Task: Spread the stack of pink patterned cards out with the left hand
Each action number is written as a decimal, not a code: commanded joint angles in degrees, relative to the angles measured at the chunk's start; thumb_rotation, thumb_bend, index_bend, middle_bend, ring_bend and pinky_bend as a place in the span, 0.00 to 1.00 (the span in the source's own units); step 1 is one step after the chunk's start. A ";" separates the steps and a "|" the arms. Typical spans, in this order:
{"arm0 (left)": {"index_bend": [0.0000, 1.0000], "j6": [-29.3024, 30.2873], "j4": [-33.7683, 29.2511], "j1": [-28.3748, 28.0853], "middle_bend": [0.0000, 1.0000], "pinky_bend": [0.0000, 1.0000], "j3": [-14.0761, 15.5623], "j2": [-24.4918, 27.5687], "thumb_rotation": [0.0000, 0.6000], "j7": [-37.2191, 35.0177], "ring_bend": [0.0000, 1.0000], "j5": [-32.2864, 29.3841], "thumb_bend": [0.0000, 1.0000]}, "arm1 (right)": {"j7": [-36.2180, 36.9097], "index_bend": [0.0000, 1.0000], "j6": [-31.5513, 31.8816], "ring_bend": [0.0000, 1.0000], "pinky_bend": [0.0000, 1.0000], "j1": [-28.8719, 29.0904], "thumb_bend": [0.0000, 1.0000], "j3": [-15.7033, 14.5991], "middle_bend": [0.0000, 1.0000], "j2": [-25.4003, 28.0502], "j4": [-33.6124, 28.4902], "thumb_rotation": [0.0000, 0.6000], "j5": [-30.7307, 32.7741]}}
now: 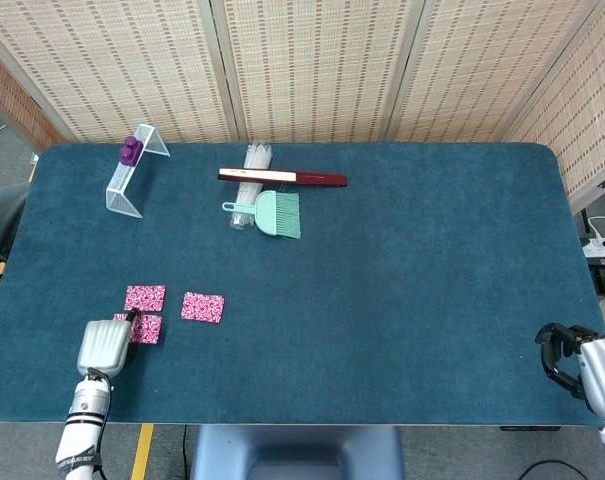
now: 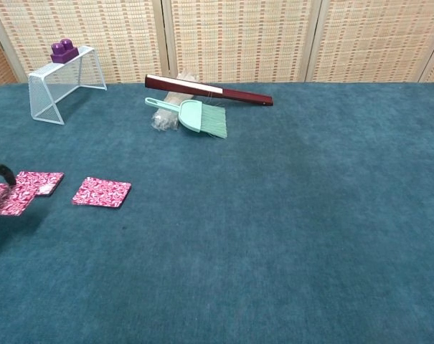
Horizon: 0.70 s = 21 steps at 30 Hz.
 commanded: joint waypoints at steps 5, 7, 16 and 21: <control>0.29 -1.47 2.44 1.41 1.00 1.00 0.04 -0.89 1.00 -1.37 1.00 0.00 0.39 | -0.39 0.79 -0.24 0.67 0.93 0.07 0.55 0.00 0.73 -0.10 -0.17 1.00 0.10; 0.29 -2.04 3.80 1.58 1.00 1.00 -0.17 -1.69 1.00 -1.53 1.00 -0.01 0.39 | -0.35 0.79 -0.34 0.67 0.93 0.08 0.55 0.03 0.73 -0.02 -0.25 1.00 0.25; 0.22 -4.26 8.13 2.33 1.00 1.00 -1.15 -4.33 1.00 -1.45 1.00 -0.99 0.39 | 0.57 0.79 0.39 0.67 0.93 -0.20 0.55 0.48 0.73 0.22 -0.32 1.00 0.77; 0.14 -4.78 8.36 2.73 1.00 1.00 -1.66 -4.49 1.00 -1.25 1.00 -1.26 0.38 | 0.66 0.79 0.34 0.67 0.93 -0.20 0.55 0.44 0.73 0.26 -0.27 1.00 0.71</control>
